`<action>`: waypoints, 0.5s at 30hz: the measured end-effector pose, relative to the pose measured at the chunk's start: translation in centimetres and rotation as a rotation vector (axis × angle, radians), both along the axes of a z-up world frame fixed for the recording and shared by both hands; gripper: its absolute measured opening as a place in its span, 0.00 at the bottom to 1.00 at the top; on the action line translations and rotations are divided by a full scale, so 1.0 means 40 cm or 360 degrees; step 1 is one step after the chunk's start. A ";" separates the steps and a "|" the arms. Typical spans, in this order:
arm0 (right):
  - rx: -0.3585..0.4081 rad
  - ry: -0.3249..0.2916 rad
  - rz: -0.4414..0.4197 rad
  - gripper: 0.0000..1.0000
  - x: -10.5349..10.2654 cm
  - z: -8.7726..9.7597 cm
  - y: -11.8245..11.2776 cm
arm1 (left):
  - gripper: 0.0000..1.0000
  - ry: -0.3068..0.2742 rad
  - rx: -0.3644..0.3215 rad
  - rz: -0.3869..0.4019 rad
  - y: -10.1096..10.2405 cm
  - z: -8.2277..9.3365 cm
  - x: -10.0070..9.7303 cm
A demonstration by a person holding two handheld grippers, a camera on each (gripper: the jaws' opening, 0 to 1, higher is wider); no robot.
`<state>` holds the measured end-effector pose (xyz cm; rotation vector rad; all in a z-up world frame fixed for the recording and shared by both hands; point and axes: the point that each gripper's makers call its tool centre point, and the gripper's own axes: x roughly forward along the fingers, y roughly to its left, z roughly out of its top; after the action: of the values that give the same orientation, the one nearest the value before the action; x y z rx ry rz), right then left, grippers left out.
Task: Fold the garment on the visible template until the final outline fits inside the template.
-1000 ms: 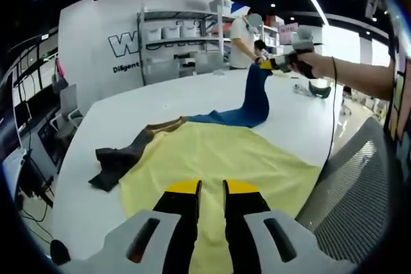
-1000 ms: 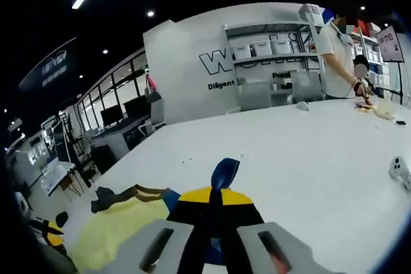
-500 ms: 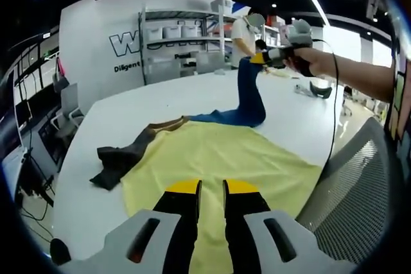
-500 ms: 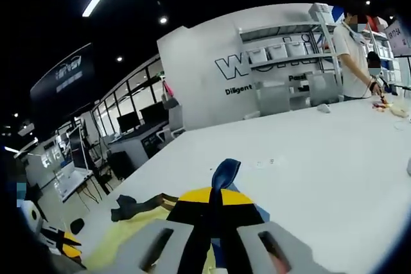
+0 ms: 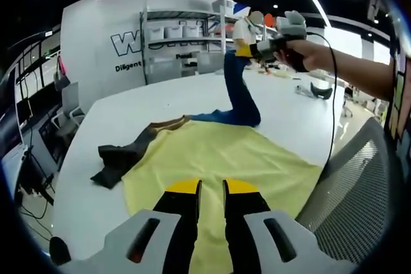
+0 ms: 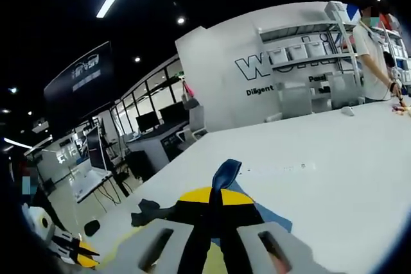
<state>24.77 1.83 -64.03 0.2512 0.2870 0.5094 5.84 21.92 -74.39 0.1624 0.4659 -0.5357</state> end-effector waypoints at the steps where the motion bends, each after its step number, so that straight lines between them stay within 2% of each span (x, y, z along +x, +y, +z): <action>1: 0.0001 -0.0004 0.0022 0.00 -0.001 0.004 0.018 | 0.11 0.0001 -0.0003 0.0000 0.000 0.001 0.000; 15: 0.0046 -0.0008 0.0217 0.00 0.008 0.002 0.199 | 0.11 -0.0002 0.0001 0.0012 0.018 0.008 0.002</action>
<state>25.09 9.80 -63.94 0.2594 0.2936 0.6491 5.92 22.62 -74.07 0.1617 0.4652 -0.5282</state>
